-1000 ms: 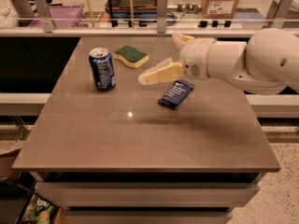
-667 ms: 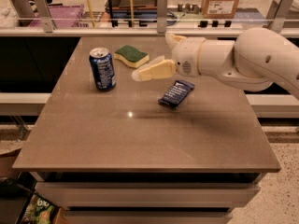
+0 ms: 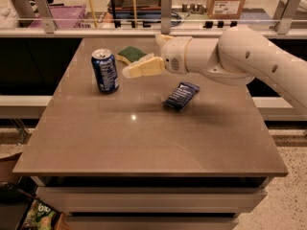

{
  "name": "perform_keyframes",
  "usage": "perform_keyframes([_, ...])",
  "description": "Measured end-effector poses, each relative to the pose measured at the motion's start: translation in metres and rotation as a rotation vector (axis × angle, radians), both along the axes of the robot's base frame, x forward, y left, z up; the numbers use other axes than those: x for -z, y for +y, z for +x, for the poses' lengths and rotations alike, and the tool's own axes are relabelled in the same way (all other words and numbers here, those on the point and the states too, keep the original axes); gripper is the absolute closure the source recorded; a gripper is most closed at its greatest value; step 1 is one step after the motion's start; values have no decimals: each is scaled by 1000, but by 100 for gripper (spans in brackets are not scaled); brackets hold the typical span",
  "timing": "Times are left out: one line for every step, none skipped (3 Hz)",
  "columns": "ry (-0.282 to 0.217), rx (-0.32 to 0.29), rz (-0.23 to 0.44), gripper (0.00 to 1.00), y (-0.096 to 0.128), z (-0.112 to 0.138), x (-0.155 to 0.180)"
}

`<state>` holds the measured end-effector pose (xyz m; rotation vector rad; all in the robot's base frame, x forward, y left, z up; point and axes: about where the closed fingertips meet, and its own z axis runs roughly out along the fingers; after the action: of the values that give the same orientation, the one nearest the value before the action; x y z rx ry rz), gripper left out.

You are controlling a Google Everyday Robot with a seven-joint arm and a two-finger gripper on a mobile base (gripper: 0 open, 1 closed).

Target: Knock pepsi can over

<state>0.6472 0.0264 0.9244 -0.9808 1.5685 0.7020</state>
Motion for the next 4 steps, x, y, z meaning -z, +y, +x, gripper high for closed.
perform_keyframes([-6, -53, 18, 0, 24, 6, 6])
perform_keyframes([-20, -127, 42, 0, 52, 9, 14])
perform_keyframes([-18, -187, 65, 0, 73, 11, 24])
perform_keyframes([-6, -219, 80, 0, 91, 7, 30])
